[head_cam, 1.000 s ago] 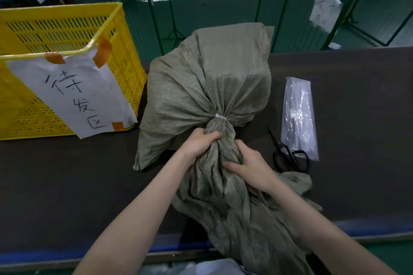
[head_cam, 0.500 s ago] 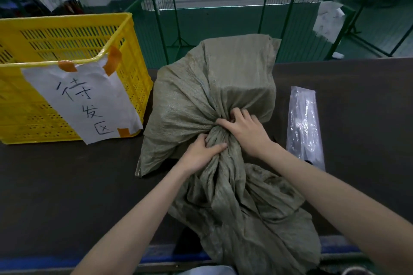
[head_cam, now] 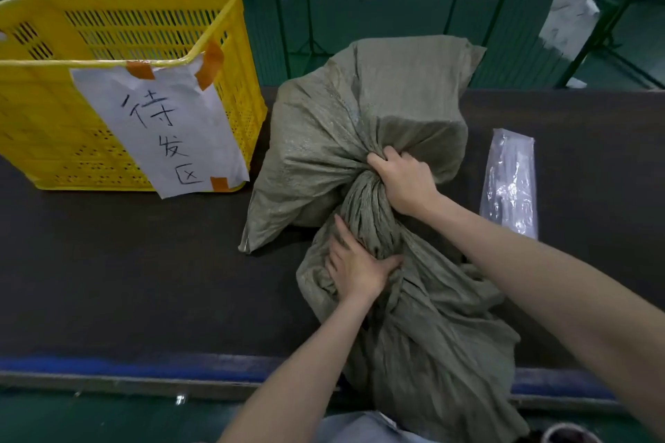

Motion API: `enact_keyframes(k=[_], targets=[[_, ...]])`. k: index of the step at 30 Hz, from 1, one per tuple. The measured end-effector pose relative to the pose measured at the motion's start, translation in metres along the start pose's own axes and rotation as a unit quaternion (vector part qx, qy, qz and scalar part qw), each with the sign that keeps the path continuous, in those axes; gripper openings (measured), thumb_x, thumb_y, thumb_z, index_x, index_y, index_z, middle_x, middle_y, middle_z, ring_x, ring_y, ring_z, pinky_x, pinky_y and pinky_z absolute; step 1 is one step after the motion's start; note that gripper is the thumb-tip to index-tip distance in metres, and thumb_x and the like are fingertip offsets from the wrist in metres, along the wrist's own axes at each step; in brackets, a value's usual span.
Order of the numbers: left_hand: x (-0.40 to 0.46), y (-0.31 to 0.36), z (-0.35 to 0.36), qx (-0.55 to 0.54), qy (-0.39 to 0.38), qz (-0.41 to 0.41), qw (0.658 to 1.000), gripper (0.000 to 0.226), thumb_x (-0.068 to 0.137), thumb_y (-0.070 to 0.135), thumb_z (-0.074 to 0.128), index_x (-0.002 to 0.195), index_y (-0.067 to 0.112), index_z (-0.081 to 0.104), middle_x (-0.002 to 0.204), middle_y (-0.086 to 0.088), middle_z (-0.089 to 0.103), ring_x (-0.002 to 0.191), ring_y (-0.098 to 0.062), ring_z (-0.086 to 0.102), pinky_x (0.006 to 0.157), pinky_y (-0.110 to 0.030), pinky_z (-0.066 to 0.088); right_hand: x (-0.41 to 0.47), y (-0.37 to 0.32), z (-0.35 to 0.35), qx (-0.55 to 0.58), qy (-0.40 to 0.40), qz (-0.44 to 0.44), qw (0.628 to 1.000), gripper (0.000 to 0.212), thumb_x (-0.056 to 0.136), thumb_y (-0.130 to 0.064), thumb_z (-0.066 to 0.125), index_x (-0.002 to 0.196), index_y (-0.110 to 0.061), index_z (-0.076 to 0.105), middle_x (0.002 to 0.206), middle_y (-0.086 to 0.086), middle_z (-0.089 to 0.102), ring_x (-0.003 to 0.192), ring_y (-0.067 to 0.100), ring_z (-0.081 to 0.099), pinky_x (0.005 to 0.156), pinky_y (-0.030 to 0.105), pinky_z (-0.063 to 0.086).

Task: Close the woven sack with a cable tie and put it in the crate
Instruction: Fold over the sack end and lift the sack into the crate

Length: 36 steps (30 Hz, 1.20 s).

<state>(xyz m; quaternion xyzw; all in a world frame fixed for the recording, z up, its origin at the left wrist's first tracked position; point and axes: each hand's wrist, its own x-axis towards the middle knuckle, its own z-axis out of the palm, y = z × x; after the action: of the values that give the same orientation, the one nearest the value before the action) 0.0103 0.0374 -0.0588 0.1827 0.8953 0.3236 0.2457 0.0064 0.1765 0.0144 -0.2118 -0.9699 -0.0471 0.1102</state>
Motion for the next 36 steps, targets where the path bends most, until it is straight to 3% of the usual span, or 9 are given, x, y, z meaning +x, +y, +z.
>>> enact_keyframes(k=[5, 7, 10, 16, 19, 23, 26, 32, 36], targets=[[0.02, -0.014, -0.015, 0.143, 0.03, 0.011, 0.989, 0.096, 0.077, 0.041, 0.071, 0.147, 0.01, 0.013, 0.138, -0.012, 0.05, 0.129, -0.028, 0.044, 0.104, -0.042, 0.03, -0.004, 0.005, -0.006, 0.004, -0.023, 0.001, 1.0, 0.032, 0.087, -0.018, 0.054, 0.118, -0.014, 0.047, 0.111, 0.015, 0.053, 0.09, 0.039, 0.059, 0.056, 0.04, 0.036], [0.025, -0.018, -0.038, 0.185, 0.044, 0.054, 0.98, 0.056, 0.081, 0.032, 0.066, 0.125, 0.009, 0.04, 0.121, -0.013, 0.063, 0.114, -0.03, 0.057, 0.092, -0.04, 0.04, -0.006, 0.009, -0.008, 0.01, -0.026, 0.003, 1.0, 0.035, 0.086, -0.024, 0.057, 0.118, -0.015, 0.047, 0.112, 0.015, 0.053, 0.092, 0.038, 0.06, 0.057, 0.039, 0.037], [0.028, -0.013, -0.083, 0.244, 0.089, 0.133, 0.957, 0.028, 0.087, 0.024, 0.058, 0.11, 0.01, 0.049, 0.116, -0.012, 0.061, 0.106, -0.035, 0.06, 0.079, -0.04, 0.046, -0.005, 0.016, -0.013, 0.036, -0.025, 0.02, 0.999, 0.039, 0.083, -0.022, 0.057, 0.119, -0.015, 0.045, 0.115, 0.014, 0.052, 0.095, 0.039, 0.059, 0.061, 0.039, 0.037], [0.055, 0.03, -0.179, 0.357, 0.314, 0.382, 0.793, 0.023, 0.07, 0.002, 0.059, 0.092, 0.008, 0.057, 0.087, -0.013, 0.063, 0.08, -0.035, 0.062, 0.053, -0.037, 0.044, 0.014, 0.011, -0.035, 0.168, 0.058, 0.05, 0.983, 0.028, 0.077, -0.014, 0.057, 0.103, -0.011, 0.048, 0.103, 0.014, 0.049, 0.094, 0.04, 0.054, 0.067, 0.044, 0.044], [0.067, 0.063, -0.223, 0.396, 0.386, 0.428, 0.715, 0.026, 0.068, 0.006, 0.058, 0.093, 0.01, 0.059, 0.085, -0.01, 0.063, 0.079, -0.033, 0.061, 0.06, -0.036, 0.047, 0.04, 0.009, -0.07, 0.243, 0.126, 0.061, 0.96, 0.026, 0.074, -0.005, 0.055, 0.1, -0.008, 0.052, 0.098, 0.014, 0.05, 0.092, 0.034, 0.052, 0.073, 0.04, 0.042], [0.074, 0.114, -0.264, 0.357, 0.481, 0.444, 0.666, 0.021, 0.075, 0.01, 0.053, 0.095, 0.014, 0.06, 0.089, -0.008, 0.063, 0.082, -0.032, 0.061, 0.069, -0.036, 0.045, 0.076, 0.017, -0.12, 0.313, 0.198, 0.07, 0.926, 0.019, 0.073, 0.0, 0.056, 0.091, -0.006, 0.055, 0.089, 0.009, 0.051, 0.088, 0.029, 0.052, 0.07, 0.031, 0.033], [0.078, 0.14, -0.271, 0.293, 0.501, 0.428, 0.693, 0.033, 0.073, 0.009, 0.056, 0.105, 0.018, 0.057, 0.101, -0.006, 0.062, 0.093, -0.031, 0.058, 0.086, -0.044, 0.041, 0.087, 0.019, -0.136, 0.355, 0.208, 0.098, 0.906, 0.014, 0.074, 0.001, 0.055, 0.086, -0.007, 0.054, 0.085, 0.009, 0.053, 0.085, 0.029, 0.053, 0.069, 0.031, 0.033], [0.092, 0.121, -0.228, 0.238, 0.291, 0.202, 0.904, 0.089, 0.078, 0.037, 0.069, 0.147, 0.017, 0.017, 0.152, -0.009, 0.026, 0.142, -0.034, 0.02, 0.106, -0.068, 0.015, 0.081, 0.03, -0.118, 0.325, 0.103, 0.141, 0.93, 0.021, 0.08, -0.014, 0.063, 0.098, -0.005, 0.06, 0.099, 0.014, 0.059, 0.096, 0.03, 0.054, 0.073, 0.03, 0.034], [0.099, 0.082, -0.202, 0.226, 0.249, 0.208, 0.919, 0.098, 0.076, 0.058, 0.062, 0.148, 0.017, 0.01, 0.157, -0.011, 0.009, 0.146, -0.035, 0.003, 0.111, -0.063, 0.012, 0.085, 0.036, -0.117, 0.262, 0.055, 0.12, 0.956, 0.033, 0.082, -0.022, 0.061, 0.112, -0.01, 0.056, 0.106, 0.01, 0.05, 0.106, 0.031, 0.051, 0.086, 0.038, 0.041]])
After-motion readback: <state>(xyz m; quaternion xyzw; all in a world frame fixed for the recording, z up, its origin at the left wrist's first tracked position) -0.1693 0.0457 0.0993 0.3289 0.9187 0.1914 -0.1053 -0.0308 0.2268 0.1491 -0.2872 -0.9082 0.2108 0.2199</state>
